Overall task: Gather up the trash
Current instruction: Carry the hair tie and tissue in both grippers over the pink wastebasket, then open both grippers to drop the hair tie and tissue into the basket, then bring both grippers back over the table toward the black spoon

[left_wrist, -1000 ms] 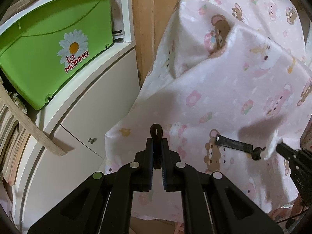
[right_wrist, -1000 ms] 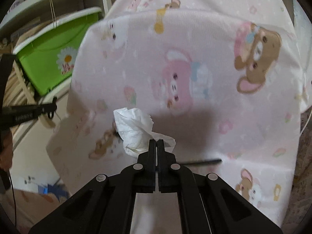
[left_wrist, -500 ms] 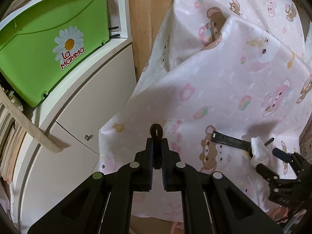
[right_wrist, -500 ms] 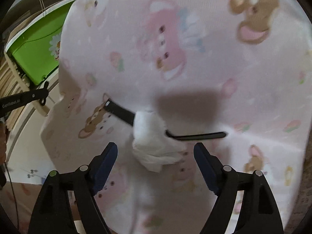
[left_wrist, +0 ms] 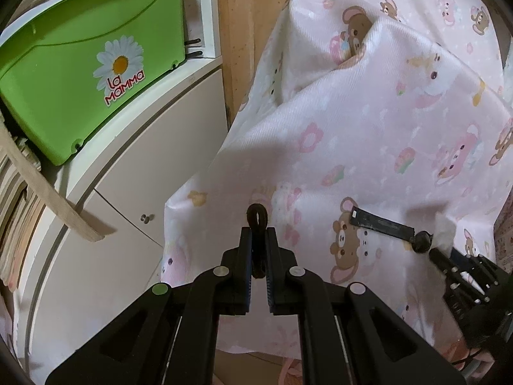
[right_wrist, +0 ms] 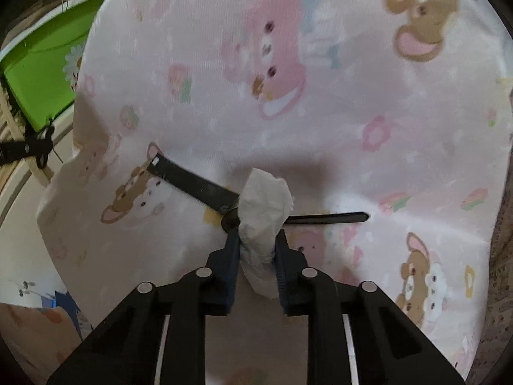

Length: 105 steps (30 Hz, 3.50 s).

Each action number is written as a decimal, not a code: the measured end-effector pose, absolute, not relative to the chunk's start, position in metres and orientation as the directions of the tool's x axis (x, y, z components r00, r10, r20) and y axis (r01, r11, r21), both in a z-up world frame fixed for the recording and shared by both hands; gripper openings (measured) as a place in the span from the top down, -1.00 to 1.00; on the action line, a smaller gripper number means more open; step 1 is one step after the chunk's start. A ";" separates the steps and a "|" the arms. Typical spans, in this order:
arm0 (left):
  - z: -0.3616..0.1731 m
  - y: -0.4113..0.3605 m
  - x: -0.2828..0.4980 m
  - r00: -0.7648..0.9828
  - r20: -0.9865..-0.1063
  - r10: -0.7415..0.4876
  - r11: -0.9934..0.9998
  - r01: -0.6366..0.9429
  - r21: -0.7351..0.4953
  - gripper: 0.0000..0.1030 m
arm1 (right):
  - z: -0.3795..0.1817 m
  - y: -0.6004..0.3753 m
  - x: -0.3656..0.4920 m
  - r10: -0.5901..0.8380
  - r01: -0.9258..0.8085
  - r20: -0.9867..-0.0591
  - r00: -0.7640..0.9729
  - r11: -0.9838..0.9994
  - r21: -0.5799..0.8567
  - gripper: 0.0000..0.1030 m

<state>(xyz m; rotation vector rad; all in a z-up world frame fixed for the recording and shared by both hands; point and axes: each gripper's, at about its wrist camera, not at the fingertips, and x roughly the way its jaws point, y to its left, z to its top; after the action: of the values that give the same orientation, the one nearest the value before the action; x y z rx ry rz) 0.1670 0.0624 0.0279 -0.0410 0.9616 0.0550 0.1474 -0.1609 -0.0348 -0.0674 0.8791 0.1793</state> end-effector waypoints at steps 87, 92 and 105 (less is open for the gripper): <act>-0.125 -0.006 0.019 0.177 -0.979 -0.102 0.992 -0.053 -0.113 -0.50 | -0.149 -0.182 -0.023 0.123 -0.188 -0.964 0.237 0.979 0.079 -0.40; -0.086 0.005 0.016 0.295 -0.955 -0.043 0.993 -0.089 -0.072 -0.62 | -0.102 -0.183 -0.032 0.158 -0.201 -0.921 0.357 0.976 0.089 -0.41; 0.015 0.008 0.044 0.471 -0.882 -0.004 0.999 -0.036 -0.023 -0.77 | 0.012 -0.220 0.003 0.141 -0.127 -0.788 0.599 0.989 0.081 -0.57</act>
<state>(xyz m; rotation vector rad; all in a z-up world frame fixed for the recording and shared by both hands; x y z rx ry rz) 0.0438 0.0077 0.0152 -0.0402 1.0802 0.0197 0.0031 -0.2200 0.0121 0.0174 0.9153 0.1554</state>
